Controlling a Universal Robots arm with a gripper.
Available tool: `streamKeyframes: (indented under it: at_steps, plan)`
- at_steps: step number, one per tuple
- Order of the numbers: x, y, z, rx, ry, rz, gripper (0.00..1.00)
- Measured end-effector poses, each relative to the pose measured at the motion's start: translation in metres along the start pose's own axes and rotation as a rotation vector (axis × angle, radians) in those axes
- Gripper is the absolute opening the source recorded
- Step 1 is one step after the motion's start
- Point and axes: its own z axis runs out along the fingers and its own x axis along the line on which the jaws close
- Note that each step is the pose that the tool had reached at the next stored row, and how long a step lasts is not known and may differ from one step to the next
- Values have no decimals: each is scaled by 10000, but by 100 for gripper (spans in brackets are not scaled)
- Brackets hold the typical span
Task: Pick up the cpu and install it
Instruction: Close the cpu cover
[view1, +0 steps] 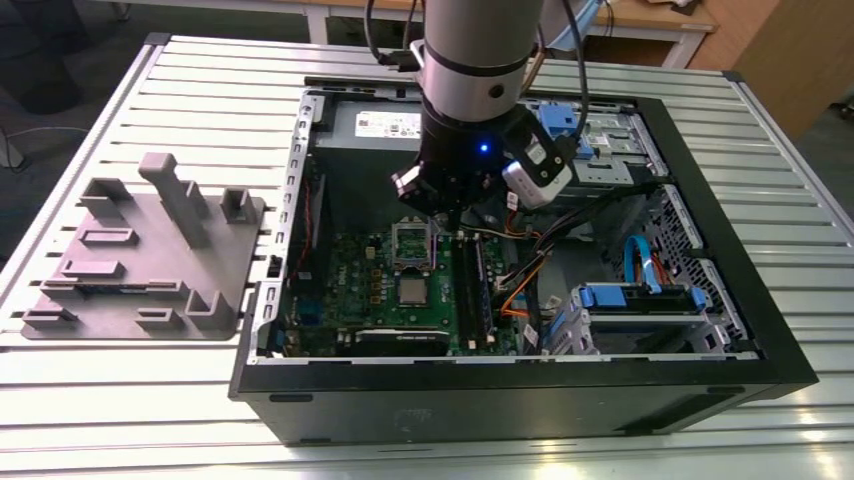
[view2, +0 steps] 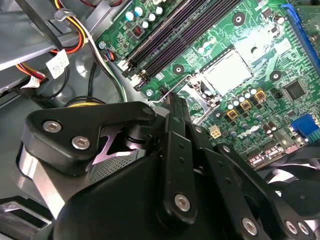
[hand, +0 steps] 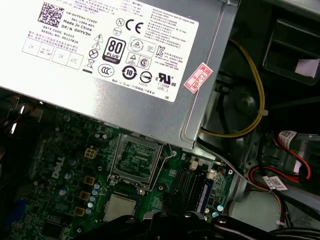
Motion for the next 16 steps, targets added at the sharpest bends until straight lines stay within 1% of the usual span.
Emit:
streamKeyframes:
  at_steps: [9, 12, 16]
  plan:
    - [0, 0, 5, 0, 0, 0, 11]
    - [1, -1, 26, -1, -1, -5, 11]
    - [1, -2, 88, 21, 8, -28, 11]
